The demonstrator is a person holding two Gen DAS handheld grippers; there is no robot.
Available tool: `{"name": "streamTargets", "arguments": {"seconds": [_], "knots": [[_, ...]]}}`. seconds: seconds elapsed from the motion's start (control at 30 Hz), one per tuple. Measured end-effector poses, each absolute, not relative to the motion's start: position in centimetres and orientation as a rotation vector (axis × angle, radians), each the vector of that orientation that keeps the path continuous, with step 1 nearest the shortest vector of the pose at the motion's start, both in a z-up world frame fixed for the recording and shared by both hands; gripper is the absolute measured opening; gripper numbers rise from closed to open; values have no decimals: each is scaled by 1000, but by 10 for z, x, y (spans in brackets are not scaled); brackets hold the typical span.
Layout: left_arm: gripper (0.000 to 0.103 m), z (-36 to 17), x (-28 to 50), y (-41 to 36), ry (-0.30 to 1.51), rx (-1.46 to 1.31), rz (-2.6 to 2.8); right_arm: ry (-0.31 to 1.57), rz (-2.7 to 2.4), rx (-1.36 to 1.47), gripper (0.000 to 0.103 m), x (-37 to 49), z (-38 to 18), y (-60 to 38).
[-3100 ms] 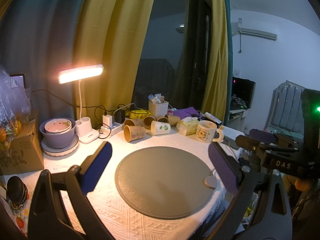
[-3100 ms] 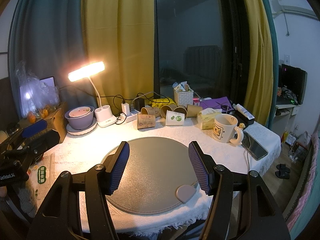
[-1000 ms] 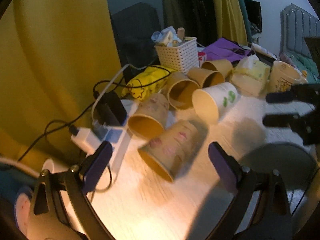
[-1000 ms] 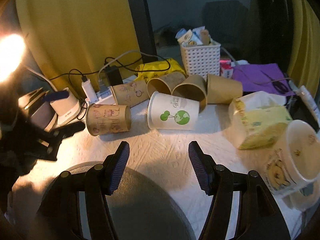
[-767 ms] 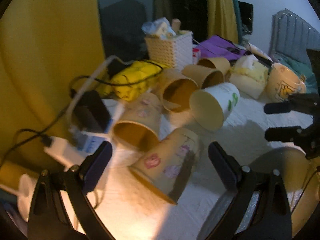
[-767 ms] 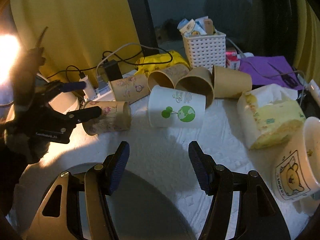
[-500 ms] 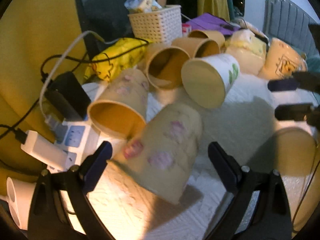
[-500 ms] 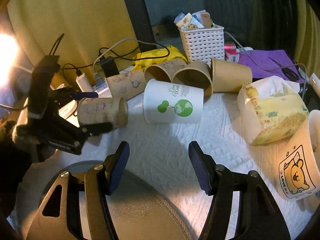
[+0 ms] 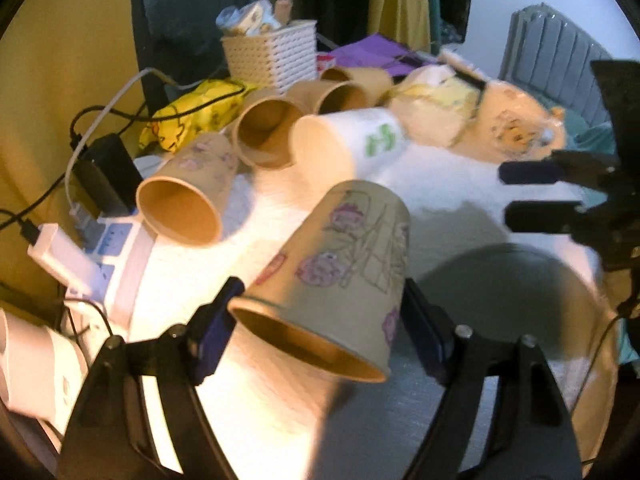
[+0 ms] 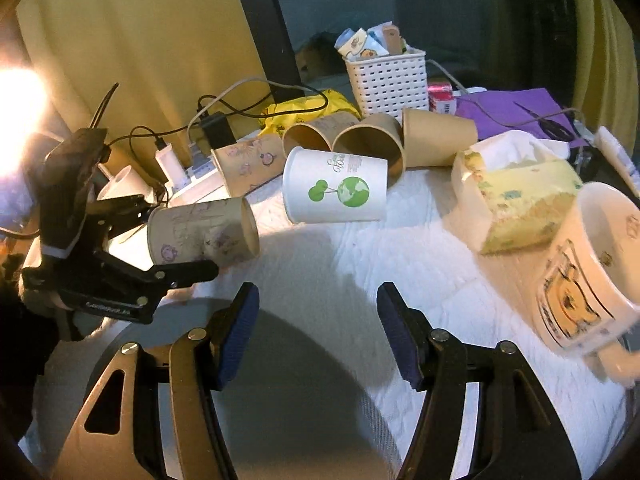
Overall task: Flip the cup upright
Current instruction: 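Grasp the pink-flowered paper cup by its side with the right gripper, then lift the cup and rotate the right gripper to turn it rim-up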
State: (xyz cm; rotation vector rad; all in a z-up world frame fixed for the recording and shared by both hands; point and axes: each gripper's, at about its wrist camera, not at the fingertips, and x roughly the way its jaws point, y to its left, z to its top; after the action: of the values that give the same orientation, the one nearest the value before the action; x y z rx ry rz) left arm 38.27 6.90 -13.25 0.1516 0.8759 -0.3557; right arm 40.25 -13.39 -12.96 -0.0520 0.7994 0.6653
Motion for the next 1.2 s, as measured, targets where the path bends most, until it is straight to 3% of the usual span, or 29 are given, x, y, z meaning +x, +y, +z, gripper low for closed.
{"name": "streamTargets", "arguments": {"seconds": [0.33,0.73,0.9,1.03,1.2], "knots": [[79,-106,290,5,839,157,-511,777,607,-38,66,340,-115,-175],[80,-137,242,-51,916,209,-566,855,578,-36,66,287,-141,-215],[82,-140,237,-49,928,233,-504,873,602,-57,66,281,-149,-211],[94,-132,230,-34,927,199,-454,879,621,-74,66,275,-150,-210],[94,-132,219,-16,940,166,-381,868,673,-110,66,265,-145,-202]]}}
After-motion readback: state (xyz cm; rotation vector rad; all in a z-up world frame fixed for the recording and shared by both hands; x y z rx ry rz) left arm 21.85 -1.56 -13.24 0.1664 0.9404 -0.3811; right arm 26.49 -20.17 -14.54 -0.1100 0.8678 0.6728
